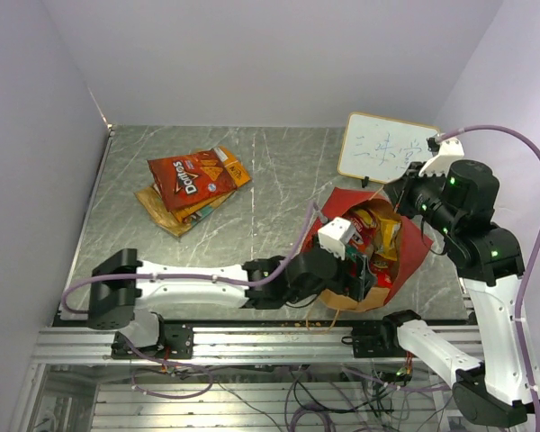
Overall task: Take the snacks out of the paper bag
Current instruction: Take out the snack from the paper bag.
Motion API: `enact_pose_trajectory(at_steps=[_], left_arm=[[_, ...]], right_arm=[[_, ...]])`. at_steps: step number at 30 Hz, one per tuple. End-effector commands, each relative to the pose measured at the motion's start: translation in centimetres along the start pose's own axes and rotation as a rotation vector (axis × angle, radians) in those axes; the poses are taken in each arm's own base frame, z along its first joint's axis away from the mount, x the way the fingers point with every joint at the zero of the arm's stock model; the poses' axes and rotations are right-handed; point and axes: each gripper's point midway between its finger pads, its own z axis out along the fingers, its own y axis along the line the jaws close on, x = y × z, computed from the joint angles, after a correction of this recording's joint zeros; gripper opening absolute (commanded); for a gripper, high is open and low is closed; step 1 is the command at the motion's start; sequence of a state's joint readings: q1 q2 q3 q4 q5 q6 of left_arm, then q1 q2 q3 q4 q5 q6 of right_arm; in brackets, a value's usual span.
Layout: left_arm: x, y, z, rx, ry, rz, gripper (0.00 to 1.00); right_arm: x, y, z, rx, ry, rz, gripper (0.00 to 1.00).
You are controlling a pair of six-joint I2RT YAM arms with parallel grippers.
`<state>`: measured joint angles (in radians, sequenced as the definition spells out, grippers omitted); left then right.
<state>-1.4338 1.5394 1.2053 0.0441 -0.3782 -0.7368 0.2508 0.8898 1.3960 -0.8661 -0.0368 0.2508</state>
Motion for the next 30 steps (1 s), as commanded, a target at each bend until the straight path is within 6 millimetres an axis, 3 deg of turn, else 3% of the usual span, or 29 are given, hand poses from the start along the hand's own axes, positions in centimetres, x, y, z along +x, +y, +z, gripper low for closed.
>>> enact_pose_trajectory(at_steps=[1, 2, 4, 5, 7, 12, 16, 22, 26, 30], left_arm=[[-3.0, -0.4, 2.6, -0.026, -0.180, -0.029, 0.99], [-2.5, 0.1, 3.5, -0.048, -0.181, -0.044, 0.97], [-1.6, 1.1, 4.9, -0.095, -0.169, -0.095, 0.83], [-1.2, 1.9, 5.6, -0.125, -0.157, -0.145, 0.71], [-0.6, 3.1, 6.9, -0.125, -0.134, -0.252, 0.60], [0.5, 5.4, 8.9, -0.235, -0.129, -0.381, 0.57], [1.6, 7.2, 10.0, -0.338, -0.111, -0.433, 0.44], [2.7, 9.9, 10.8, -0.477, -0.090, -0.484, 0.45], [3.9, 11.7, 10.8, -0.549, -0.069, -0.515, 0.51], [3.8, 13.0, 11.1, -0.577, -0.085, -0.558, 0.51]], right_arm=[[-1.3, 0.2, -0.4, -0.005, -0.049, 0.001, 0.00], [-1.5, 0.2, -0.6, -0.004, -0.054, 0.000, 0.00], [-1.7, 0.2, -0.8, -0.002, -0.063, -0.001, 0.00], [-1.8, 0.3, -0.9, -0.003, -0.063, -0.002, 0.00], [-1.7, 0.2, -1.0, -0.003, -0.060, -0.005, 0.00], [-1.2, 0.4, -1.3, -0.013, -0.049, -0.008, 0.00], [-1.0, 0.5, -1.4, -0.023, -0.053, -0.011, 0.00], [-1.2, 0.6, -1.4, -0.035, -0.060, -0.035, 0.00], [-1.4, 0.6, -1.4, -0.036, -0.067, -0.046, 0.00], [-1.7, 0.6, -1.7, -0.034, -0.078, -0.053, 0.00]])
